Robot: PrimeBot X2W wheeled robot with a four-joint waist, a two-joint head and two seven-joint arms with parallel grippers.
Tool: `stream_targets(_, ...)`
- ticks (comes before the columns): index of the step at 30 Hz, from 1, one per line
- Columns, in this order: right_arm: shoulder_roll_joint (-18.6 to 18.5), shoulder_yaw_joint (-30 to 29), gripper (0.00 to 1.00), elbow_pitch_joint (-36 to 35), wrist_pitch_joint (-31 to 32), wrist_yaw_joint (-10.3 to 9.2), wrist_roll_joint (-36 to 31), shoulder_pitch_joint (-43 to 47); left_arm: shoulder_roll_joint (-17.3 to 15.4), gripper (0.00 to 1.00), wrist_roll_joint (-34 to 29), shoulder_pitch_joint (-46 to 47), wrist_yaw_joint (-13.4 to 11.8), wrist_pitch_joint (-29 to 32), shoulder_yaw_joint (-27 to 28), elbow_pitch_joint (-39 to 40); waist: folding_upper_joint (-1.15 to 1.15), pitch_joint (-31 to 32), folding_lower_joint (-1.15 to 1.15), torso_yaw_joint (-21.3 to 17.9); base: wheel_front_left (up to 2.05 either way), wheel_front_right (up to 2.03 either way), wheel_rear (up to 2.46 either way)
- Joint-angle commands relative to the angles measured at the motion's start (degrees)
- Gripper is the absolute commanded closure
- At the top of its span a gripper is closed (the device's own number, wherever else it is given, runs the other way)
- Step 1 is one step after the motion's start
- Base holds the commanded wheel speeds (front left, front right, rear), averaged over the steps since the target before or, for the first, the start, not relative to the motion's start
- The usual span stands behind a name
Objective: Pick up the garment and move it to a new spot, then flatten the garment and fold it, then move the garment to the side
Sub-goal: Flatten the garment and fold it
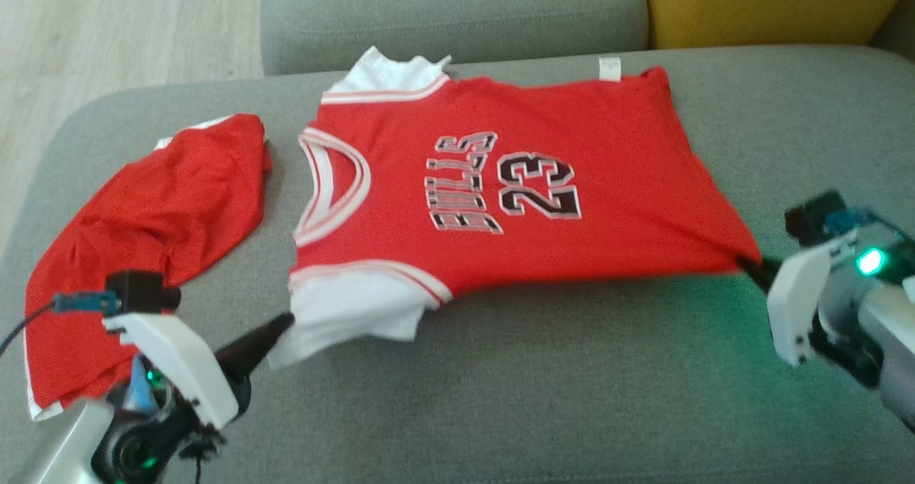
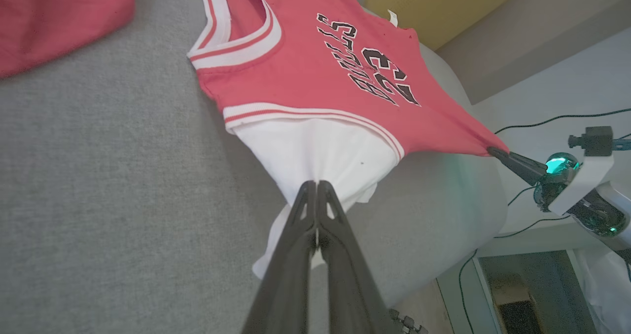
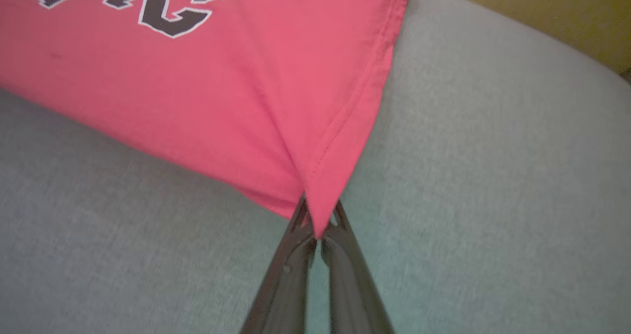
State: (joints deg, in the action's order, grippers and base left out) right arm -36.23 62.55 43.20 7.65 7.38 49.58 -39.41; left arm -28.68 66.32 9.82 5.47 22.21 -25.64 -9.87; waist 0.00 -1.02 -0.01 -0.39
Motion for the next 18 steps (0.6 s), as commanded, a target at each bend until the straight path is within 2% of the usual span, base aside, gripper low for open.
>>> stream_targets(1,-3.12,1.02,1.00,-1.90,0.98,0.11,1.40,1.28,-2.92,1.00,0.84,1.43,-0.35,0.56,2.66,2.85,0.00,0.76,0.01,-0.02,0.00,0.00,0.00)
stream_targets(10,-11.16,7.11,1.00,-13.15,8.06,0.11,9.41,3.28,-7.11,1.00,3.39,-4.34,-1.81,5.54,2.07,10.19,0.00,2.44,0.01,-0.56,0.00,0.00,0.00)
stream_targets(18,-15.49,8.61,1.00,-18.92,13.36,0.11,14.10,4.93,-10.36,1.00,5.56,-8.11,-2.42,8.17,2.56,16.21,0.00,2.40,0.01,-0.92,0.00,0.00,0.00)
